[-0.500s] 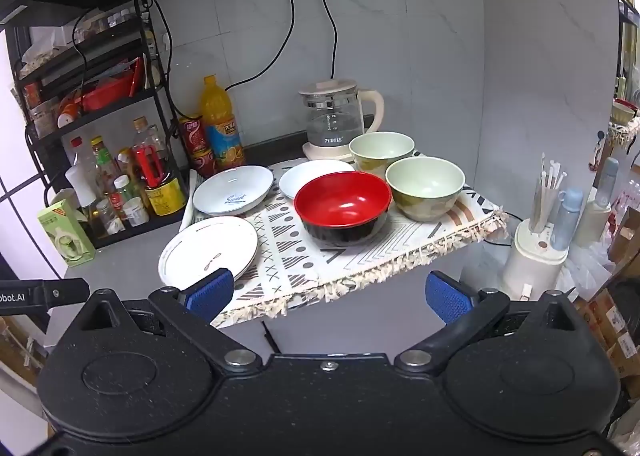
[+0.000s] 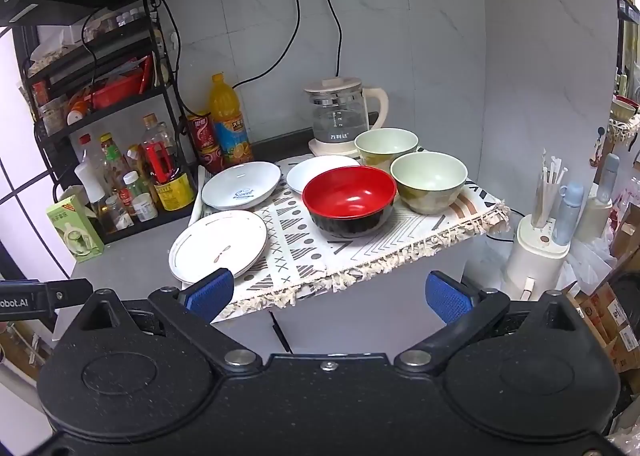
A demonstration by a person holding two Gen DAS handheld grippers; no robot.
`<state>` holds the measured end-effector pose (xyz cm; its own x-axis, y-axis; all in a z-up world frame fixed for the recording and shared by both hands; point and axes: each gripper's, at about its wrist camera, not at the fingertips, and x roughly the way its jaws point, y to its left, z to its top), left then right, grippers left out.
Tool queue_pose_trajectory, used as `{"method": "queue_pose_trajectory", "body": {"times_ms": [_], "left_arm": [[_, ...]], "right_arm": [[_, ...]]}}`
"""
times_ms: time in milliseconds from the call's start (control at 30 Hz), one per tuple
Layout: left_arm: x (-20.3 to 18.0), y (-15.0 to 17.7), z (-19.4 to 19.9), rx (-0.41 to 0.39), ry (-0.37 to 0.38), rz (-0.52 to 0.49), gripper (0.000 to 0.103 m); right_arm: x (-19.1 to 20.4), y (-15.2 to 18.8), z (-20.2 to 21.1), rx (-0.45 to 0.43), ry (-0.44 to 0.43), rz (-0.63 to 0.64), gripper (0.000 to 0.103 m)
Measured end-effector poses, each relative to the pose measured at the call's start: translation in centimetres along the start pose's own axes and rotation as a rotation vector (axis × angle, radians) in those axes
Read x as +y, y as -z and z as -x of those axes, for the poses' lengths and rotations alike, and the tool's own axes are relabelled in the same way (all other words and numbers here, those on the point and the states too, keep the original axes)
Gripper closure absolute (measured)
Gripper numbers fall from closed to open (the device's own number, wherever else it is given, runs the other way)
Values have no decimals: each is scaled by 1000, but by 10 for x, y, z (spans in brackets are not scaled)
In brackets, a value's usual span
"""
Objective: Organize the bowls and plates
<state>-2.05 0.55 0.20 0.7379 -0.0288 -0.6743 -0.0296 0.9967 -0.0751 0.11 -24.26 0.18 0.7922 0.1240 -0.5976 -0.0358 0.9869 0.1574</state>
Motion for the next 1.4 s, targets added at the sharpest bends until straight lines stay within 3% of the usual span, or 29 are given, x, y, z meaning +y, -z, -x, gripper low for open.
{"method": "queue_pose_trajectory", "body": {"times_ms": [767,1400], "left_arm": [[8,-11,-4,-7,-3,10,15],[2,-2,-2,-9,-7,11,15]], "right_arm": [[7,-6,-1,-12,-12,6,0],[5,2,0,7,-8,25,0]]}}
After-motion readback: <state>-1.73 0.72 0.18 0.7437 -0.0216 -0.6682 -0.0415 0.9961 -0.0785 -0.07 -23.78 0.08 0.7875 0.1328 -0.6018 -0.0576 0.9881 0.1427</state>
